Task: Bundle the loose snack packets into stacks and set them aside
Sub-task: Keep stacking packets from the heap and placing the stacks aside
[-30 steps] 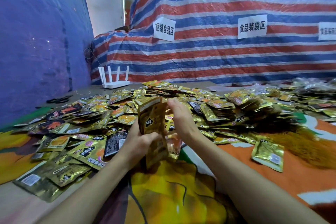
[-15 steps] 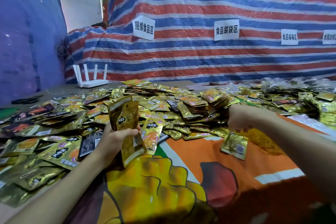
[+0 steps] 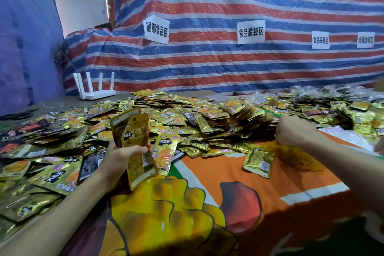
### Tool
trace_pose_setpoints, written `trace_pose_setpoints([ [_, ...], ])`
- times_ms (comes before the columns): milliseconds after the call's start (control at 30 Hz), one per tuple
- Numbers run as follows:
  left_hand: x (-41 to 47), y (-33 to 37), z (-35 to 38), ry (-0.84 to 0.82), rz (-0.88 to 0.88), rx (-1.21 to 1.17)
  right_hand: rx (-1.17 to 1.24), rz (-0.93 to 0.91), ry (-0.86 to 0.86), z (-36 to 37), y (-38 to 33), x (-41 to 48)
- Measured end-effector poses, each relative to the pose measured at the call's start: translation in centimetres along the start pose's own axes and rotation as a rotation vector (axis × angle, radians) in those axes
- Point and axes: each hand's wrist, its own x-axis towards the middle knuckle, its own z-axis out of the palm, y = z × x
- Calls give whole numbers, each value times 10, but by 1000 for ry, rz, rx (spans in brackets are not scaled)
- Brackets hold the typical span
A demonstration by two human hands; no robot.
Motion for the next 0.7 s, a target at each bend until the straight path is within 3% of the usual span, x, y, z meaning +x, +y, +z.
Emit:
trace_pose_setpoints([
  [367, -2, 7, 0, 78, -50, -66, 12, -41, 61, -34, -23, -14],
  [467, -2, 11, 0, 106, -71, -115, 147, -143, 64, -39, -55, -23],
  [700, -5, 18, -3, 32, -172, -155, 616, -579, -192, -40, -158, -57],
])
